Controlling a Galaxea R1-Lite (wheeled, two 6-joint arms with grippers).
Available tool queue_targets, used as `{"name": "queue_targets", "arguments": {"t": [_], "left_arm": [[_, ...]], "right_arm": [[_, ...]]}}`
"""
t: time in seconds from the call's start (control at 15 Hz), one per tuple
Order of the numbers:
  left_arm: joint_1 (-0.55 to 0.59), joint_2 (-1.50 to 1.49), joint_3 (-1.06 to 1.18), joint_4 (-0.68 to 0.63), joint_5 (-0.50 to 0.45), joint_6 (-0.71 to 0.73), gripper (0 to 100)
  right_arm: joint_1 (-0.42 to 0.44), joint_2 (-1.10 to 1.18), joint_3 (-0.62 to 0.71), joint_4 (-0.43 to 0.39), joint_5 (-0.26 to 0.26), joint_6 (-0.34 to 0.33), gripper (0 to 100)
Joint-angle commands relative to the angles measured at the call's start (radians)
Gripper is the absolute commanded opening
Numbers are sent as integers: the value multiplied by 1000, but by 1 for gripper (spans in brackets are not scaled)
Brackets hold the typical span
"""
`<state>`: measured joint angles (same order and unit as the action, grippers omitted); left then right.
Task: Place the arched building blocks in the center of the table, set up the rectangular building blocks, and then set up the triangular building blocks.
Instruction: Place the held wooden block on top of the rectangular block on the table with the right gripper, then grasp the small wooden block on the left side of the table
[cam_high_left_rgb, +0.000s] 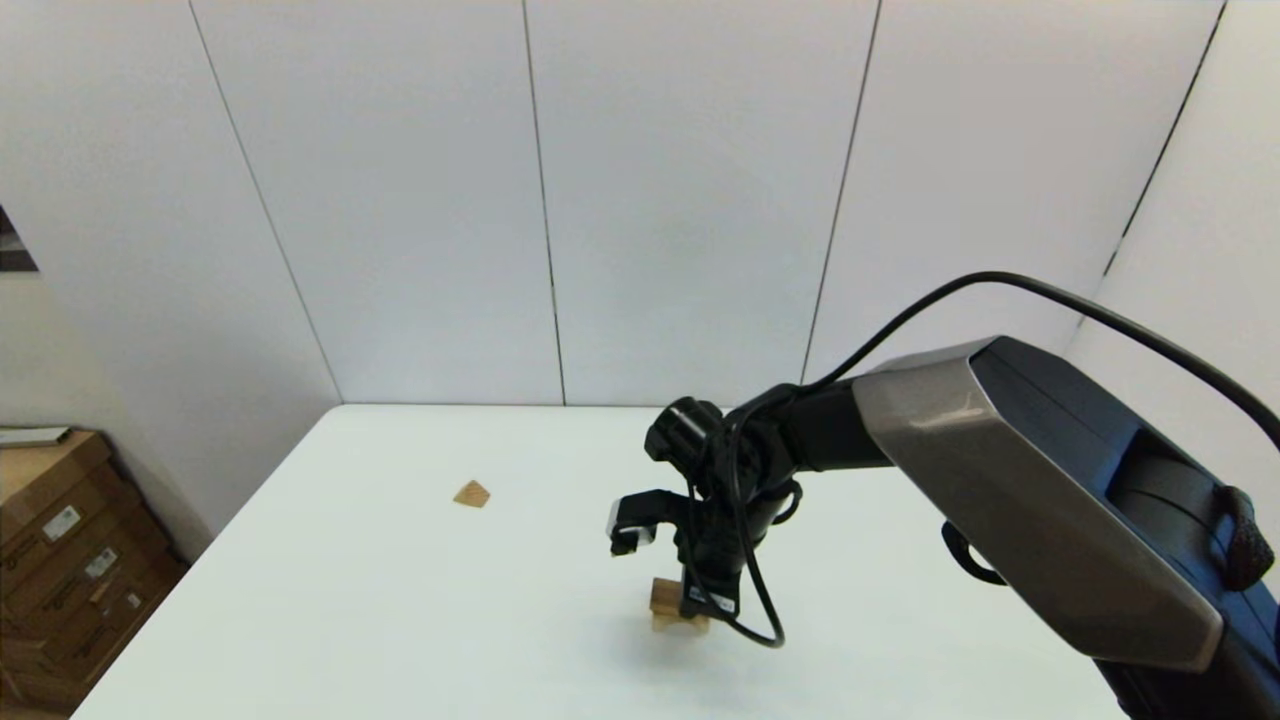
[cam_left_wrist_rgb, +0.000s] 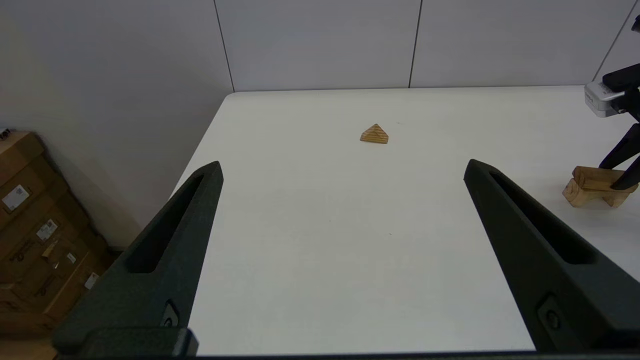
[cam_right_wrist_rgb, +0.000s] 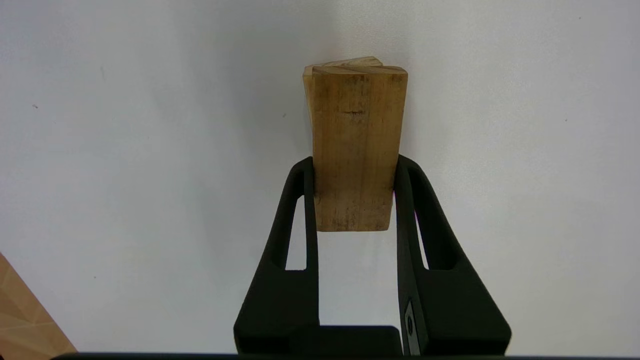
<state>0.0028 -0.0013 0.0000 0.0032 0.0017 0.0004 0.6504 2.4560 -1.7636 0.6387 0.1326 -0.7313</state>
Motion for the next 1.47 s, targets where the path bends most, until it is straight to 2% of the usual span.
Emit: {"name": "queue_targets", "arguments": {"t": [0.07,0.4,0.67,0.87,1.0,1.13,1.27,1.4,1.47], "left_arm": [[0,1,0,0,0,0,100],[0,1,0,0,0,0,100],[0,1,0,0,0,0,100],[0,1,0,0,0,0,100],[0,1,0,0,0,0,100],[0,1,0,0,0,0,100],[0,1,0,0,0,0,100],[0,1,0,0,0,0,100],[0,1,0,0,0,0,100]], "right_arm": [[0,1,3,4,1,-4,100],[-5,-29,1,4,7,3,100],[-43,-176,9,7,10,56,100],[-109,-419,15,145,15,62,100],[-150,-595,21,208,15,66,100],[-198,-789,55,272,12,128,100],[-255,-942,118,272,1,228,100],[-322,-1051,151,271,1,279,100],[-416,-1158,167,272,-1,309,100]]}}
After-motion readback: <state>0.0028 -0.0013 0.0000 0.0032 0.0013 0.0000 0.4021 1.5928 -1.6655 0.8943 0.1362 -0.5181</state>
